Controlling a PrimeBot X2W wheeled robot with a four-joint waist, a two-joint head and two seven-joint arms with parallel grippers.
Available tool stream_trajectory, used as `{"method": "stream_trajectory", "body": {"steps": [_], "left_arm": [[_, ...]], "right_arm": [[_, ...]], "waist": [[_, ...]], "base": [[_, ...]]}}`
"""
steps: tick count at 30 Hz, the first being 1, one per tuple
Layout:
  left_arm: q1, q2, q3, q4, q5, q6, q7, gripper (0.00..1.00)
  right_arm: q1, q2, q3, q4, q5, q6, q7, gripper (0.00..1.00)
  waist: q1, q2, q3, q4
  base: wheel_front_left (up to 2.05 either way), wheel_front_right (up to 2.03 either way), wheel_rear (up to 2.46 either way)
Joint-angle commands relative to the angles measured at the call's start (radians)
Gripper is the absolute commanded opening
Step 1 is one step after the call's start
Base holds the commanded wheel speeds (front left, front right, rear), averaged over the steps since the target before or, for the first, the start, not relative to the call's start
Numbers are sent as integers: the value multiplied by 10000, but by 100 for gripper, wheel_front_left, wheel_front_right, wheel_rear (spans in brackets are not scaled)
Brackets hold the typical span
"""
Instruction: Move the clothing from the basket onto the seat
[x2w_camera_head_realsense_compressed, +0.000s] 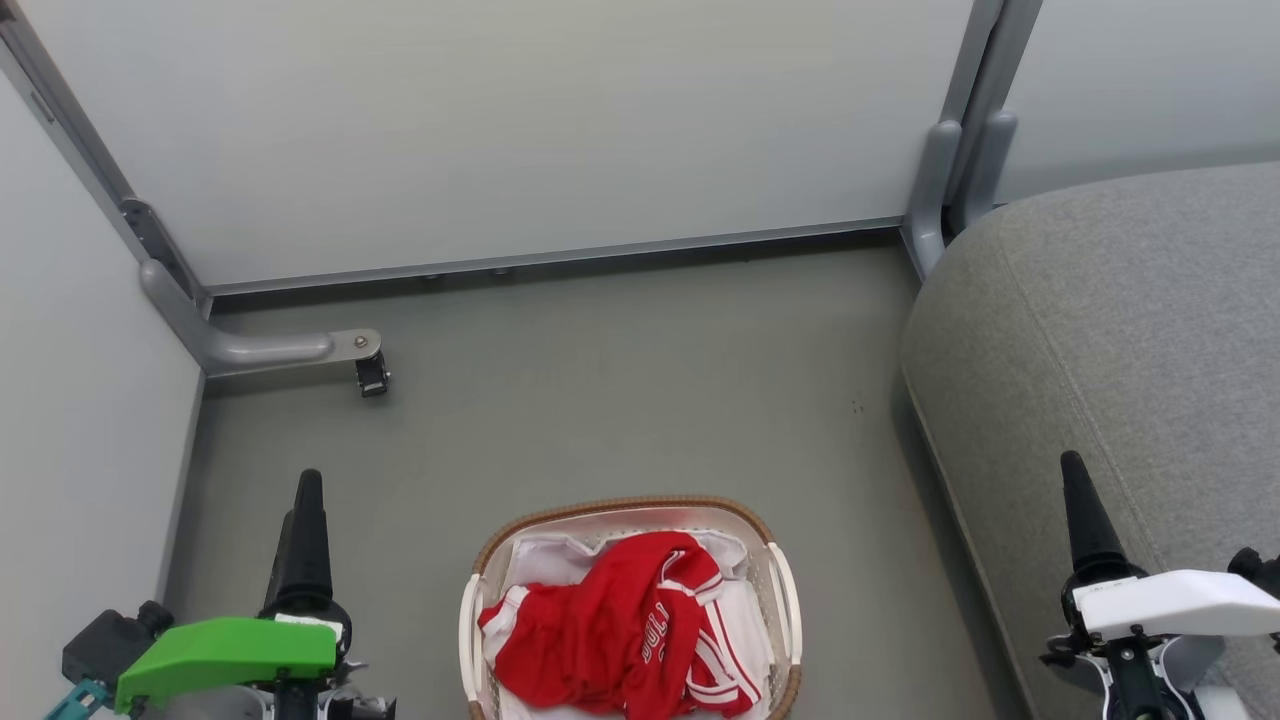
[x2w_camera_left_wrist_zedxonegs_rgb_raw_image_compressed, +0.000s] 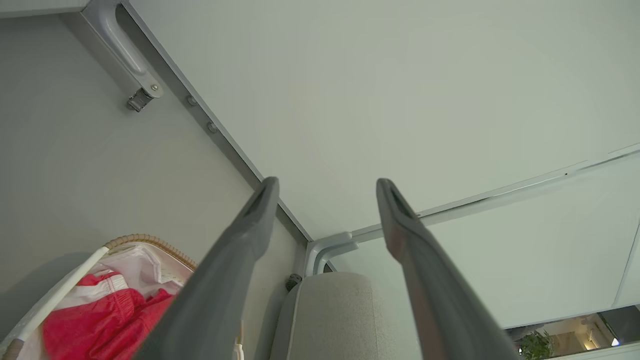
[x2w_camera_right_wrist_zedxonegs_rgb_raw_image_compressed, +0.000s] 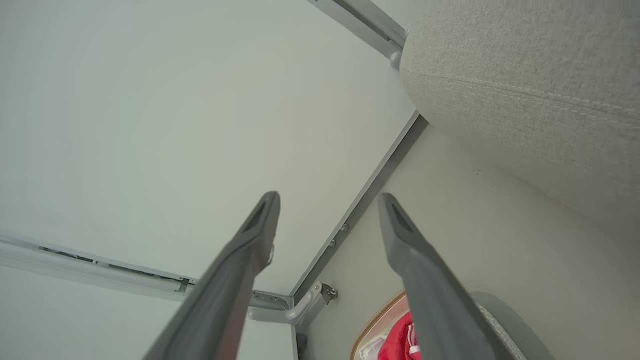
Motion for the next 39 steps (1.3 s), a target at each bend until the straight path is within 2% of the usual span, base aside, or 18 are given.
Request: {"method": "stream_trajectory", "body": {"steps": [1,14,26,39], "left_arm": [[18,53,-26,-217,487,46,-100,100],[273,67,-481,-545,3174,398,-518,100],[442,80,-840,-310,4685,614,-856,100],[516,92,-1175,22,5831,771,-1185,100]], "right_arm": [[22,-68,3,-219,-373,1,-107,100],[62,-87,36,-450,-2372,2,-529,100],[72,-101,298,-468,-4043,2,-865,100],[160,-113,545,-370,-5606,2,-1192,100]], "waist": [[0,0,3,3],[0,0,37,57],[0,0,45,118],[0,0,49,227]], "base": [[0,0,0],[0,0,0],[0,0,0],[0,0,0]]}}
